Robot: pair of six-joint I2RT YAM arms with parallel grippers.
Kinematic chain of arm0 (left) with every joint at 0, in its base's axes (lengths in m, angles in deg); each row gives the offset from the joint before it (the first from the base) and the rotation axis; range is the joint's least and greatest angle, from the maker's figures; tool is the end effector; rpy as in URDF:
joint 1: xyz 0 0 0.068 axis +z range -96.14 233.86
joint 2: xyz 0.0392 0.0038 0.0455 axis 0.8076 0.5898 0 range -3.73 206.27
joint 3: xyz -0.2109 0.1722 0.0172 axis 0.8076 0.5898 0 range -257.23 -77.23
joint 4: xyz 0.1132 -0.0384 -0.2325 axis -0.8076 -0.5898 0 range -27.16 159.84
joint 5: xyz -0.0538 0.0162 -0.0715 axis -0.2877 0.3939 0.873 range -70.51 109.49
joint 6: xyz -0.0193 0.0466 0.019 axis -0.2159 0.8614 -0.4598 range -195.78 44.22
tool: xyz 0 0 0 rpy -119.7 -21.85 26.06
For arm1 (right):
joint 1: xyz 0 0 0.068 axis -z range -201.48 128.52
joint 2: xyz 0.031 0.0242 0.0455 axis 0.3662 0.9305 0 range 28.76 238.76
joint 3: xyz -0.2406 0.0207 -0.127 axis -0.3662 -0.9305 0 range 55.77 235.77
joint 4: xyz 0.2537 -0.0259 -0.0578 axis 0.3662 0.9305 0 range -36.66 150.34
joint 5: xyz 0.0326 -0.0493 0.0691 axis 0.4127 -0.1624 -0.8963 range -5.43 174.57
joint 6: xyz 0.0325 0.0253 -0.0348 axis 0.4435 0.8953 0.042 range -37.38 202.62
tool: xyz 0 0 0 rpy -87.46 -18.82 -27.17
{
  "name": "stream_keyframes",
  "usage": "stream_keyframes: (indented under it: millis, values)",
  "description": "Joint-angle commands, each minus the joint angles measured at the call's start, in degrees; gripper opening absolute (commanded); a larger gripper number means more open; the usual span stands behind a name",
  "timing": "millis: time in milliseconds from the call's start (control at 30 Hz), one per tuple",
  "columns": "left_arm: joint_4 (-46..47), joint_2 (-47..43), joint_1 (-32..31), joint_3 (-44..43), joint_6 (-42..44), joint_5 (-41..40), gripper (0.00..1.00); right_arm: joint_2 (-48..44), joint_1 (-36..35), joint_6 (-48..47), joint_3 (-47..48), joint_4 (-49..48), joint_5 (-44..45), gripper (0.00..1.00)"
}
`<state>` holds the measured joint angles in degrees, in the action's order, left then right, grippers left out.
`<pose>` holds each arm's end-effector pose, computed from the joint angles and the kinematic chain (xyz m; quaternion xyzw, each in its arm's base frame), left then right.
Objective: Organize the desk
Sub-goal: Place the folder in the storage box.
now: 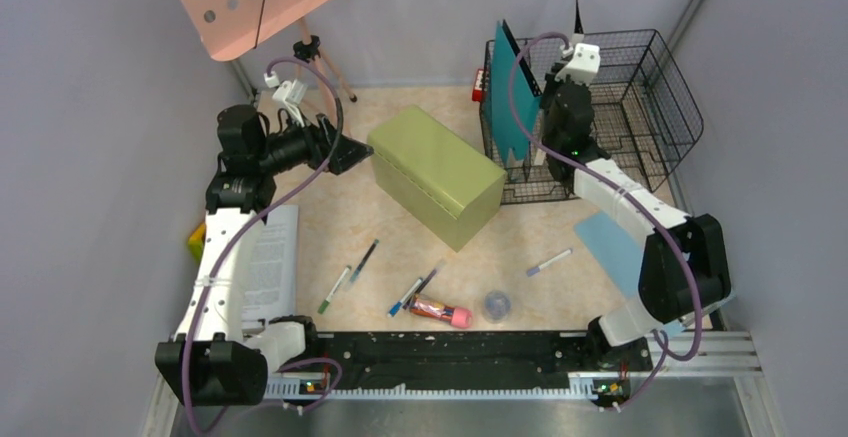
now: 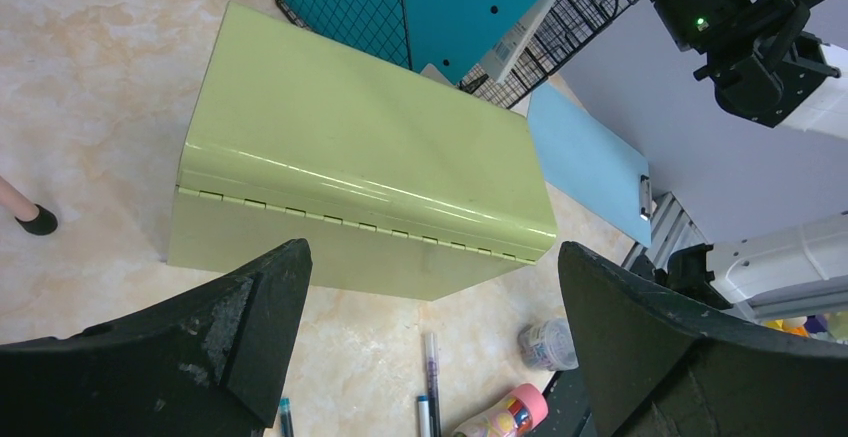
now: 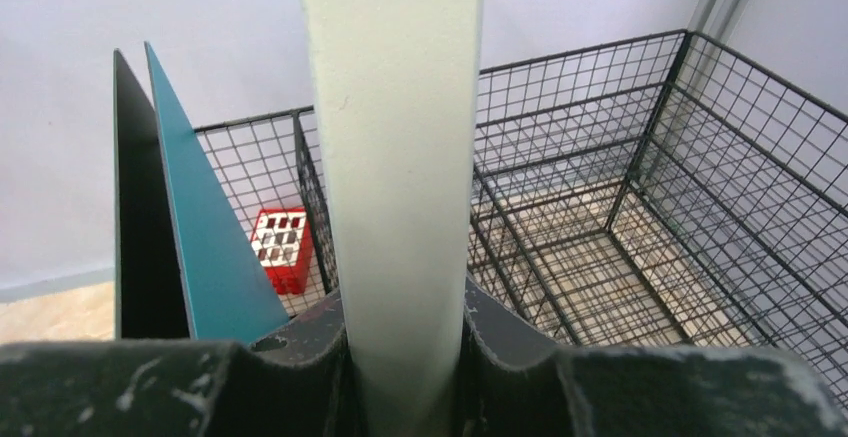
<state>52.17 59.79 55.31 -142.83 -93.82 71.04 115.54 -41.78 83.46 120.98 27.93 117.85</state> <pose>0.2382 -0.0218 0.3929 0.1377 0.7514 -0.4213 0.4889 0.3432 0.1060 0.3498 0.0956 0.6803 -0.0639 0.7238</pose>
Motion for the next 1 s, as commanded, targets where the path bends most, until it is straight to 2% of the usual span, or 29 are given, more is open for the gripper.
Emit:
stream_keyframes:
  millis: [0,167,433,967]
  values:
    - [3.24,-1.12,0.14,0.91,-0.17,0.67,0.99,1.75,-2.25,-4.27,-1.74,-12.50,2.25,0.00]
    - [3.36,-1.81,0.22,1.34,-0.15,0.79,0.99,4.12,-2.28,-6.02,-3.68,-18.05,0.76,0.00]
    - [3.76,-2.55,0.55,2.21,0.05,0.79,0.99,2.88,-2.28,-11.16,-10.14,-26.89,-6.61,0.00]
    - [3.61,-1.05,0.81,2.06,0.35,0.48,0.99,1.56,-2.27,-11.40,-9.35,-27.51,-7.26,0.00]
